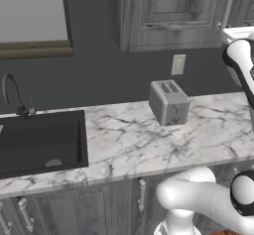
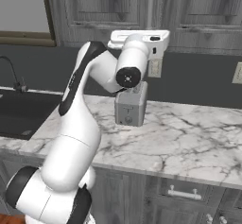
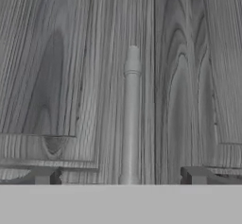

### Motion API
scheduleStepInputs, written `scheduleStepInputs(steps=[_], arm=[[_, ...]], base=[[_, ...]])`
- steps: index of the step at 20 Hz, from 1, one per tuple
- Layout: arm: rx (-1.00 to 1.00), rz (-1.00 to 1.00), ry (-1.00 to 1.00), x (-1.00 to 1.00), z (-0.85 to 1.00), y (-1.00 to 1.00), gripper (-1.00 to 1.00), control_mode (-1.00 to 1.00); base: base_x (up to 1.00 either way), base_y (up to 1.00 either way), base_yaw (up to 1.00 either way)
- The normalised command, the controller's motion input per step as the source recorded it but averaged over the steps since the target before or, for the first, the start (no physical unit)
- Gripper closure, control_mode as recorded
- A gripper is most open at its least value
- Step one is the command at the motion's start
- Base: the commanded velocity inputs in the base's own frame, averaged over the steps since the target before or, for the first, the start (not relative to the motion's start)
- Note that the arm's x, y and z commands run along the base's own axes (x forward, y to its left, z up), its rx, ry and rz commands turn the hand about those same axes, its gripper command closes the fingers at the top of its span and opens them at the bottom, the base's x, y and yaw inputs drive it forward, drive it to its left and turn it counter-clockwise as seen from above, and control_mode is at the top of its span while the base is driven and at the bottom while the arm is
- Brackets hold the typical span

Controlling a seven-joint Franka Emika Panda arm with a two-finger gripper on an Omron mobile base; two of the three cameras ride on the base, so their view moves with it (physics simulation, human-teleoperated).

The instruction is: Get the candle and the beer from the cabinet and move them to the dining counter.

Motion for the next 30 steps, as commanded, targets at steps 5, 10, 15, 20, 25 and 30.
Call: scheduleStepInputs(steps=[5, 10, 15, 20, 25, 30], arm=[[0.03, 0.00, 0.00, 0.41, 0.00, -0.19, -1.00, -1.00], [0.02, 0.00, 0.00, 0.34, 0.00, -0.16, -1.00, -1.00], [0.01, 0.00, 0.00, 0.29, 0.00, -0.10, -1.00, -1.00], [0.00, 0.00, 0.00, 0.12, 0.00, 0.00, -1.00, -1.00], [0.00, 0.00, 0.00, 0.11, 0.00, 0.00, -1.00, -1.00], [0.00, 0.00, 0.00, 0.11, 0.00, 0.00, -1.00, -1.00]], base=[[0.00, 0.00, 0.00], [0.00, 0.00, 0.00], [0.00, 0.00, 0.00], [0.00, 0.00, 0.00], [0.00, 0.00, 0.00], [0.00, 0.00, 0.00]])
